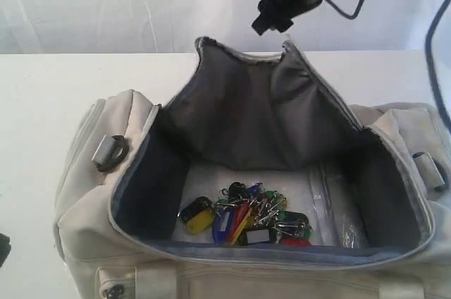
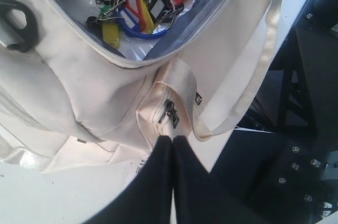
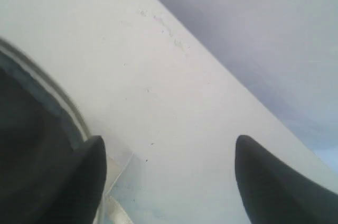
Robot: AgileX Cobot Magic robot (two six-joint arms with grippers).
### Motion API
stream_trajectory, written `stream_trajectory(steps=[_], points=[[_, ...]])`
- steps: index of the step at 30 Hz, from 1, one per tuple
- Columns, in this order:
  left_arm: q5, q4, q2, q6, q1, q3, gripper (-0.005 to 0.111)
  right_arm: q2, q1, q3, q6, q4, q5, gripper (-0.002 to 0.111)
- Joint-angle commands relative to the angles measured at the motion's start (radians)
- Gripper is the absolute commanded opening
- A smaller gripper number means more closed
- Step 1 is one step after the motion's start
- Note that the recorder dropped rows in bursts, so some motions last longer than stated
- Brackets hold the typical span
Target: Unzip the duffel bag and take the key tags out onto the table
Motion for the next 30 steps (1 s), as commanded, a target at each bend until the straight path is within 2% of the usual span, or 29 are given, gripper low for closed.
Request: stream_trajectory(steps=[1, 4, 6, 9, 11, 13, 15, 16, 19, 24, 30], points=[[0.011, -0.022, -0.008, 0.004, 0.003, 0.004, 0.000, -0.101, -0.005, -0.011, 0.041, -0.013, 0.065, 0.063], [0.011, -0.022, -0.008, 0.013, 0.003, 0.004, 0.000, -0.140, -0.005, -0.011, 0.014, 0.033, 0.162, 0.049], [0.011, -0.022, -0.008, 0.013, 0.003, 0.004, 0.000, -0.167, -0.005, -0.011, -0.094, 0.159, 0.254, 0.032], [0.011, -0.022, -0.008, 0.019, 0.003, 0.004, 0.000, -0.205, -0.005, 0.013, -0.261, 0.453, 0.371, 0.002], [0.011, -0.022, -0.008, 0.019, 0.003, 0.004, 0.000, -0.217, -0.005, 0.061, -0.334, 0.586, 0.410, 0.000], [0.011, -0.024, -0.008, 0.019, 0.003, 0.004, 0.000, -0.207, -0.003, 0.147, -0.352, 0.602, 0.401, 0.000], [0.019, -0.032, -0.008, 0.012, 0.003, 0.004, 0.000, -0.174, -0.006, 0.231, -0.299, 0.469, 0.321, 0.000], [0.032, -0.046, -0.008, 0.012, 0.003, 0.004, 0.000, -0.138, -0.015, 0.264, -0.172, 0.311, 0.259, 0.000], [0.038, -0.080, -0.008, 0.012, 0.003, 0.004, 0.000, -0.032, -0.074, 0.288, 0.042, 0.118, 0.215, 0.000], [0.030, -0.080, -0.008, 0.012, 0.003, 0.004, 0.000, 0.028, -0.129, 0.292, 0.080, 0.092, 0.226, 0.000], [-0.004, -0.080, -0.008, 0.012, 0.003, 0.004, 0.000, -0.162, -0.133, 0.255, 0.076, 0.105, 0.194, 0.000]])
